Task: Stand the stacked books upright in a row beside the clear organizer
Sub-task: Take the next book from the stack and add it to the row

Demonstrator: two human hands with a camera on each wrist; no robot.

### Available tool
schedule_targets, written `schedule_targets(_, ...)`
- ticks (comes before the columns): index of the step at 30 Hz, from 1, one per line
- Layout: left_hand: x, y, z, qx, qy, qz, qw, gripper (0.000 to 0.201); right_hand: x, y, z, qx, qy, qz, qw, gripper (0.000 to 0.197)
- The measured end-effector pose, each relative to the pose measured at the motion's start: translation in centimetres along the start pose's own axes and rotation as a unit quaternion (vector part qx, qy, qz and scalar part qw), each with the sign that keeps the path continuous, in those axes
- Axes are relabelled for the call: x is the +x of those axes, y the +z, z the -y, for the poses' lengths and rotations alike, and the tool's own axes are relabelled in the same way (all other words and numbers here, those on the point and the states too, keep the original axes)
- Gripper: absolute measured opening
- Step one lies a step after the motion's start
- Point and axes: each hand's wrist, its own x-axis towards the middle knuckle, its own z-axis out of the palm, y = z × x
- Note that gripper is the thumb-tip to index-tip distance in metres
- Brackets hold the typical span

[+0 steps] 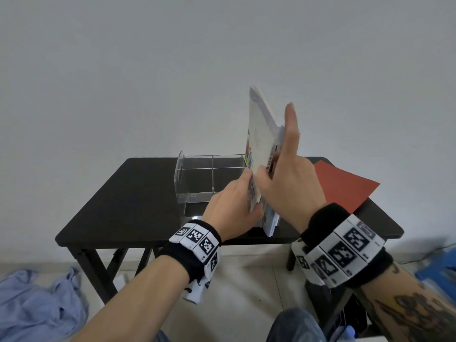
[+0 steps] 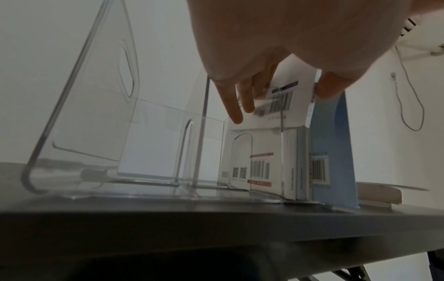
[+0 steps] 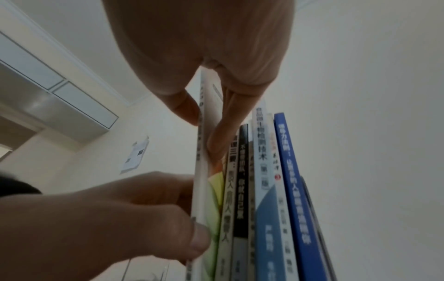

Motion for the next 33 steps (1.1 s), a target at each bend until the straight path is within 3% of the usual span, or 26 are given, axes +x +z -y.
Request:
schedule_targets(7,-0.1,0.1,0.0,0.011,-0.016,-0.004,1.0,0.076,0.3,0.0,0.2,-0.058,-0.011,0.03,0.998,0.081)
schedule_targets(15,0.2,1.3,0.6,-0.028,-0.02,-0.03,0.999,0.084,1.2,0.5,0.1,-0.215,0.016,0.069,0.974,0.071)
schedule_targets(23,0.4,2.8,1.1,-0.031,0.003,-0.057,0.998,0.098,0.7,0.9,-0.2,-0.25,0.016,0.099,0.963,0.058)
schedule_targets(33,0.6,3.4,1.4,-0.041,0.01,-0.07,0.997,0.095,0.9,0.9,-0.4,-0.295,0.003,0.091,0.951,0.055)
